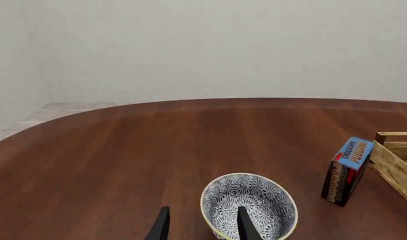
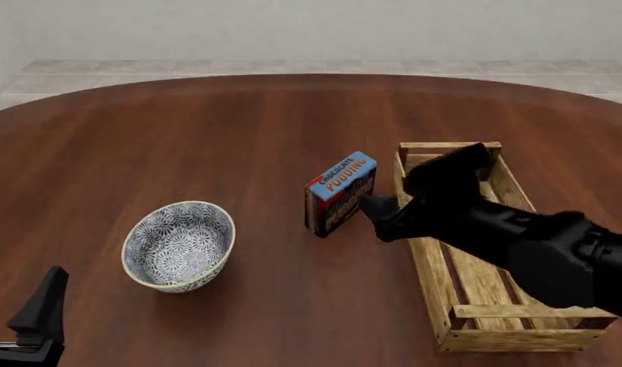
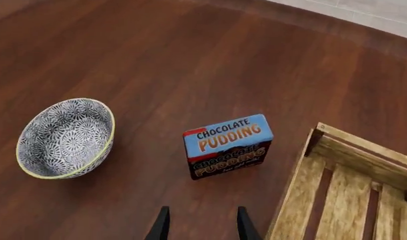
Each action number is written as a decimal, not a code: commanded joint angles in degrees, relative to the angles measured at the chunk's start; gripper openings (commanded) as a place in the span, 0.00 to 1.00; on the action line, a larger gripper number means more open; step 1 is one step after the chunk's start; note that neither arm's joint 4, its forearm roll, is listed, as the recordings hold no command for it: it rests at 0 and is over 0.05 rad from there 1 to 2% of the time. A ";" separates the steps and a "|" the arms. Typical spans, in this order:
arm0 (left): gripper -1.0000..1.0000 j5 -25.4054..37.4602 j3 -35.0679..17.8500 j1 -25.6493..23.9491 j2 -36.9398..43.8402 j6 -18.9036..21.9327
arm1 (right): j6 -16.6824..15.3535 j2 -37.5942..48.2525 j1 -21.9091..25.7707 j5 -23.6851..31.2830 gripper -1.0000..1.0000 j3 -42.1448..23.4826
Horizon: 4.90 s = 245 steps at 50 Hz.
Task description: Pick up the bowl on the left and put it in the tray.
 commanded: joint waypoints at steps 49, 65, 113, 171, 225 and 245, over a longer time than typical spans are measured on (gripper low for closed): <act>1.00 0.00 0.00 0.00 0.00 0.00 | 10.82 29.87 15.70 6.13 1.00 -25.10; 1.00 0.00 0.00 0.00 0.00 0.00 | 13.65 35.56 17.85 9.23 1.00 -32.79; 1.00 0.00 0.00 0.00 0.00 0.00 | 18.84 66.66 15.78 20.61 1.00 -63.93; 1.00 0.00 0.00 0.00 0.00 0.00 | -2.63 43.53 13.73 10.76 0.00 -40.03; 1.00 0.00 0.00 0.00 0.00 0.00 | -7.92 19.74 18.64 6.46 0.00 -22.14; 1.00 0.00 0.00 0.00 0.00 0.00 | -9.34 10.26 19.36 5.60 0.00 -16.43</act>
